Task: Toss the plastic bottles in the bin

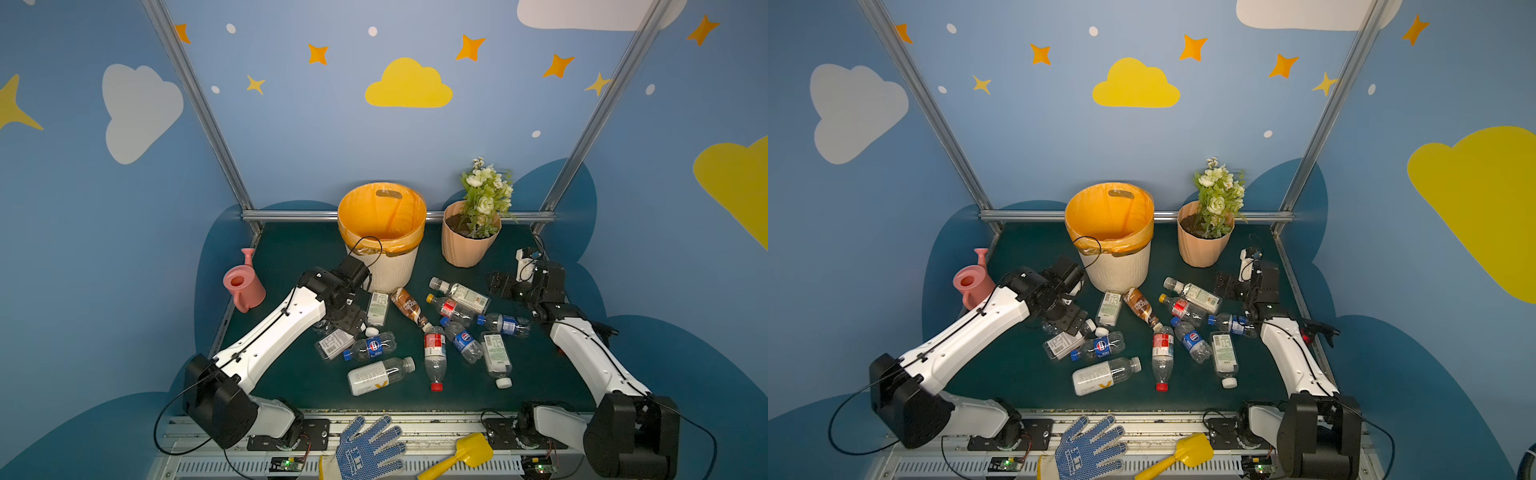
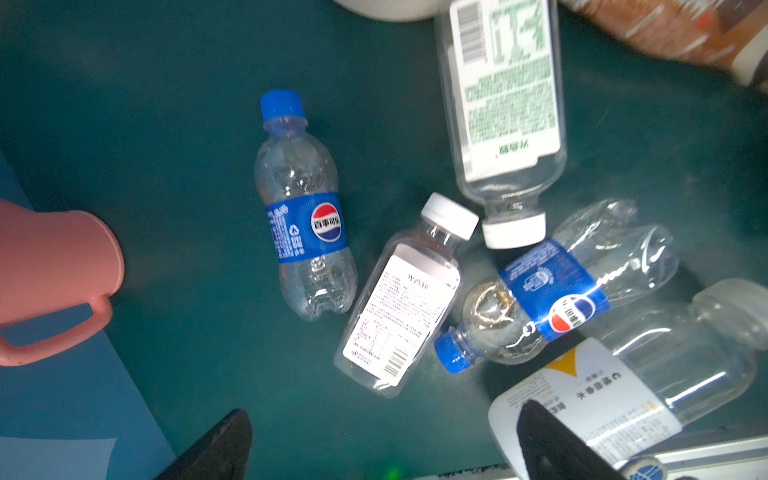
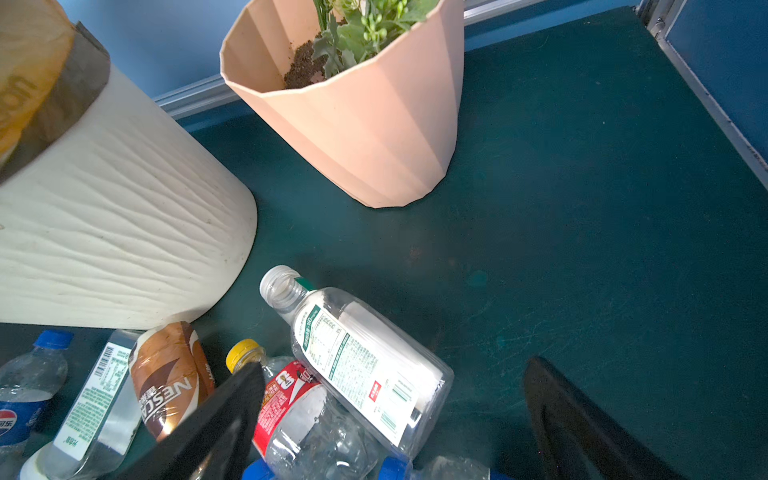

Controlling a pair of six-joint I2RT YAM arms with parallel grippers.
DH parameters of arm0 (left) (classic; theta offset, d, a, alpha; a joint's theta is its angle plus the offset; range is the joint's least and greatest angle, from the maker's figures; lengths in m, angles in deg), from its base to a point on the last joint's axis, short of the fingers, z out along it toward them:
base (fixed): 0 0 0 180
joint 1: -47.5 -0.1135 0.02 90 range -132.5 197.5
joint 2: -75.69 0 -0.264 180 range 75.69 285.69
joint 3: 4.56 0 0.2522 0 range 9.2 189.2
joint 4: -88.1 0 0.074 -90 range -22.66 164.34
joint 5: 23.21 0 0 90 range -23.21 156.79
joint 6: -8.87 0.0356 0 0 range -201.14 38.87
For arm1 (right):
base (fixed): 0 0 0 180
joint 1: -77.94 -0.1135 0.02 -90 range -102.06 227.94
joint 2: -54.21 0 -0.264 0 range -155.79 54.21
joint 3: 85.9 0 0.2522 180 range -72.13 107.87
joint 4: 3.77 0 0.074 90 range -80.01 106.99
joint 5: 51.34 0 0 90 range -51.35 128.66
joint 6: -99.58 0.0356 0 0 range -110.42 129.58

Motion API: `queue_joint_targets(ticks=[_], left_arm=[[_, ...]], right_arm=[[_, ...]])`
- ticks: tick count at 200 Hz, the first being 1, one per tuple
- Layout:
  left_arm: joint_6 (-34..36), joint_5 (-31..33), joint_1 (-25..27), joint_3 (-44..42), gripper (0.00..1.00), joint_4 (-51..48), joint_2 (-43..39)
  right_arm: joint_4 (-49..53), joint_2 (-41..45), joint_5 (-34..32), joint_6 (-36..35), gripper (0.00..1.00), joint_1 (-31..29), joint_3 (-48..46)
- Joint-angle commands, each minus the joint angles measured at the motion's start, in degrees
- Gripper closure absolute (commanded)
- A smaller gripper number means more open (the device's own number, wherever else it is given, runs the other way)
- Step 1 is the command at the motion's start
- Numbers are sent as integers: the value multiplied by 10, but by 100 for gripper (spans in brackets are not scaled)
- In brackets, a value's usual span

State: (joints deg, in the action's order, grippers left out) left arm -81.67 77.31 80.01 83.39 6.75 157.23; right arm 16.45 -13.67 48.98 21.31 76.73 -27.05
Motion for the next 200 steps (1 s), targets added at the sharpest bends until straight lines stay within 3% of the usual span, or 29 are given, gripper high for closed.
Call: queue_joint_targets(ticks=[1, 86, 200], left_arm=[[37, -11, 2, 10, 2, -55, 29], [68, -50, 2, -23, 13, -44, 110], [68, -86, -50, -61, 25, 32, 142]], right_arm=[[12, 4, -4, 2, 4, 0, 15], [18, 8, -10, -1, 4, 1, 14], [20, 3, -10, -5, 4, 2, 16]])
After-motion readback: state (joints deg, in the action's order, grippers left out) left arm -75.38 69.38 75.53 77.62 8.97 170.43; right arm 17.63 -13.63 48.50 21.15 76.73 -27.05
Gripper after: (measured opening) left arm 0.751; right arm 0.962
